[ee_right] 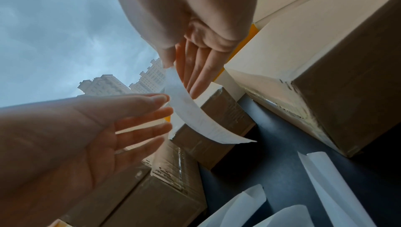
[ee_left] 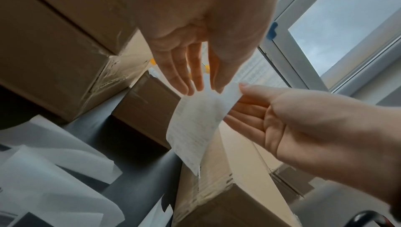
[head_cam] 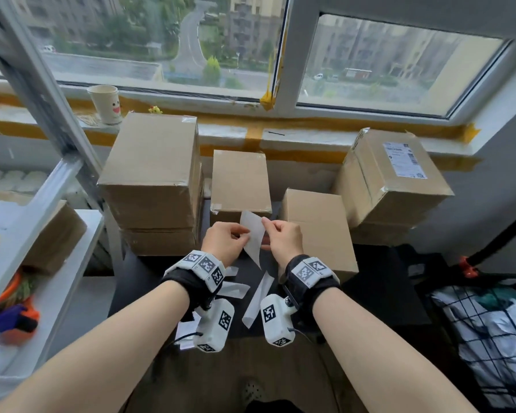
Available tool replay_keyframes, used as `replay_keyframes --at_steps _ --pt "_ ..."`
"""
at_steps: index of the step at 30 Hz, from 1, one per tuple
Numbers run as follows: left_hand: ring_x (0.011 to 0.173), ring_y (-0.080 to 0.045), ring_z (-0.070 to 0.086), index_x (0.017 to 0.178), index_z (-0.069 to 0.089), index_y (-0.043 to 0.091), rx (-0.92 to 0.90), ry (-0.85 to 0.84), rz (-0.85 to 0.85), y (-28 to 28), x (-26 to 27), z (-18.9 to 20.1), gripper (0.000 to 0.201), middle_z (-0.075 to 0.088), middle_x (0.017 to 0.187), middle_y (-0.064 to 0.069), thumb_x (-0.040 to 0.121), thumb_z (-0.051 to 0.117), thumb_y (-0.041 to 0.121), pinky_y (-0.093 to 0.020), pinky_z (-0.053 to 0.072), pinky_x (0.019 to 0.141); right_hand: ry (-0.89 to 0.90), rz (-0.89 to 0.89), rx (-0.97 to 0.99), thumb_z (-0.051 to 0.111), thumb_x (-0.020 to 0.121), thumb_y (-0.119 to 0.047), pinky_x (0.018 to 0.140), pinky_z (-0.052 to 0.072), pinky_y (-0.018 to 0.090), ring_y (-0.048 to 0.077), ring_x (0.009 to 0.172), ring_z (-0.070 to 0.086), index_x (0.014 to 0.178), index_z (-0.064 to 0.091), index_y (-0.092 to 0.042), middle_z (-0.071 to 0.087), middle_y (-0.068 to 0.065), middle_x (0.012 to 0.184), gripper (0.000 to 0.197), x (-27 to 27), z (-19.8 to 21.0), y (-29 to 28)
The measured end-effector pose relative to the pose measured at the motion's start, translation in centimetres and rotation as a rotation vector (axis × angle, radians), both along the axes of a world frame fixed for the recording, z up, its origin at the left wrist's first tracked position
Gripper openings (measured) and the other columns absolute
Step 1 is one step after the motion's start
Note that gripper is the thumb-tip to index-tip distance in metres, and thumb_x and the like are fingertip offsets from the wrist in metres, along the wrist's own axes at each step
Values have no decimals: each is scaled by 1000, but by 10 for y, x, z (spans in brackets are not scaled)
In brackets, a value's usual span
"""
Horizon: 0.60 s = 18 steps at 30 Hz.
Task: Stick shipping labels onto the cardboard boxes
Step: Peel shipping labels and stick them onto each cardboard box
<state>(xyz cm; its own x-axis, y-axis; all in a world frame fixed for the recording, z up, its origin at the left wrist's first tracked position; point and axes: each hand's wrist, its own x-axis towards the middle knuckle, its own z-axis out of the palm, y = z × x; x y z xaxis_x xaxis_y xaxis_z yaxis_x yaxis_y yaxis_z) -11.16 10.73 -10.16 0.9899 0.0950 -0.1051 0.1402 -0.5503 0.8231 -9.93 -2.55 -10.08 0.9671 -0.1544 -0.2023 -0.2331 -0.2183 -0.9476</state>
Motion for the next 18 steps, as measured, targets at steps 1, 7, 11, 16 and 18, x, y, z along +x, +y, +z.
replay_keyframes --at_steps 1,7,11,16,18 --pt "84 -13 66 99 74 20 11 2 -8 -1 -1 2 20 74 94 0 82 68 28 -31 54 85 1 -6 25 57 92 -25 69 60 43 21 65 60 60 59 -10 56 8 63 36 -2 3 1" --pt "87 -12 65 103 70 21 36 -13 -64 -8 -9 12 37 70 94 4 71 78 36 -33 54 83 33 20 180 56 93 -28 71 59 41 22 60 57 52 48 -11 51 6 58 46 -16 17 2" --pt "81 -9 66 95 70 21 26 -50 -82 -14 -10 15 26 70 91 9 73 76 33 -32 55 80 26 40 237 56 93 -30 67 58 30 15 63 63 64 63 -11 63 2 63 36 -28 24 -4" --pt "74 -15 65 89 71 13 -33 -118 -55 -29 -7 20 12 71 84 -1 87 63 21 -30 54 78 -9 -11 220 56 93 -30 79 56 45 25 82 66 90 69 -2 68 14 87 31 -31 24 -20" --pt "76 -18 63 92 71 5 -46 -135 -50 -35 -1 22 13 71 91 -9 87 61 13 -27 51 75 -51 -45 122 60 91 -25 83 57 45 27 90 67 97 69 -4 70 14 96 24 -28 21 -33"
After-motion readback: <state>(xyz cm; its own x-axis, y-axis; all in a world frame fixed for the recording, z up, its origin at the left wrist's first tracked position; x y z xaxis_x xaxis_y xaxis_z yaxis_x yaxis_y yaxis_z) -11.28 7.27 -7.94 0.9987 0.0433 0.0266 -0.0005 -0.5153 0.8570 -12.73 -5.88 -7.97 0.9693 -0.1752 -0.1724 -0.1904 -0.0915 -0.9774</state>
